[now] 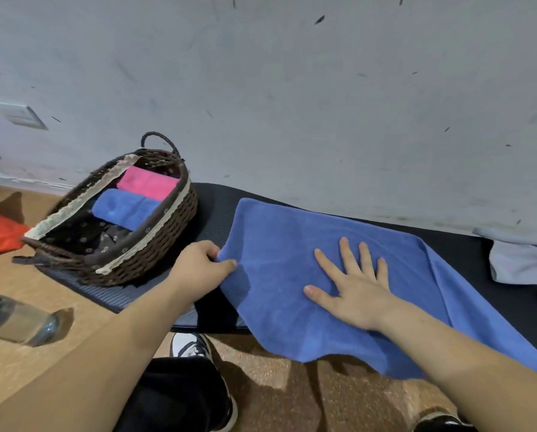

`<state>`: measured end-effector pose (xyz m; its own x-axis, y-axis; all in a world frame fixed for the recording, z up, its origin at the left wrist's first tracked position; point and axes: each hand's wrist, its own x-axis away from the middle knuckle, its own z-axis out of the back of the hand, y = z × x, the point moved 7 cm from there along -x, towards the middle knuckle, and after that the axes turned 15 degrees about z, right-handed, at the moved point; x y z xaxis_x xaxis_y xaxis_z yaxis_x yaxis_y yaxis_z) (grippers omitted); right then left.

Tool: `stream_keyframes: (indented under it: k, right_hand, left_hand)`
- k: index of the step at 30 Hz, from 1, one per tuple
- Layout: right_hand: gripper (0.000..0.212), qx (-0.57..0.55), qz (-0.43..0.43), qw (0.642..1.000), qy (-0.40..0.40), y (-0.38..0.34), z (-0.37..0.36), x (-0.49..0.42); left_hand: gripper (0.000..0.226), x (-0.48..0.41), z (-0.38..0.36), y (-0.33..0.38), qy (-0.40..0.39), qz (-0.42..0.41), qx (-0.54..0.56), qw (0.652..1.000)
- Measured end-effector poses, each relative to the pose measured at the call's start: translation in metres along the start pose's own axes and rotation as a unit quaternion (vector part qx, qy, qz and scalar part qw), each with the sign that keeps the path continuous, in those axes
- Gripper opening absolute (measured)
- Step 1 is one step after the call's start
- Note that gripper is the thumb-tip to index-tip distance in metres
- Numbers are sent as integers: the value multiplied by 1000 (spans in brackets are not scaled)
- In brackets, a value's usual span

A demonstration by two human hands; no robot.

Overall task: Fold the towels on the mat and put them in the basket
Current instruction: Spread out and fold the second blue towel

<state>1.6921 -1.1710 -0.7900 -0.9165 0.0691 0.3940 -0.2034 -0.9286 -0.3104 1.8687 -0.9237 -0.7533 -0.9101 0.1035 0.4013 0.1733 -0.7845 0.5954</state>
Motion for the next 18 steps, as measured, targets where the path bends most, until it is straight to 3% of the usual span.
stream_keyframes:
  k: [7, 13, 16, 18]
  right_hand:
    - [86, -2, -21, 1000, 22, 9, 8, -21]
    - [86, 8, -28, 999, 16, 6, 10, -22]
    - [87, 6, -26, 999, 19, 5, 12, -19]
    - [87, 4, -24, 999, 22, 6, 12, -18]
  left_hand:
    - [27, -12, 25, 7, -86, -38, 209, 973]
    - [44, -8, 36, 2, -23, -66, 115, 991]
    - [45, -5, 34, 6, -20, -76, 113, 990]
    - [43, -8, 35, 5, 11, -73, 54, 996]
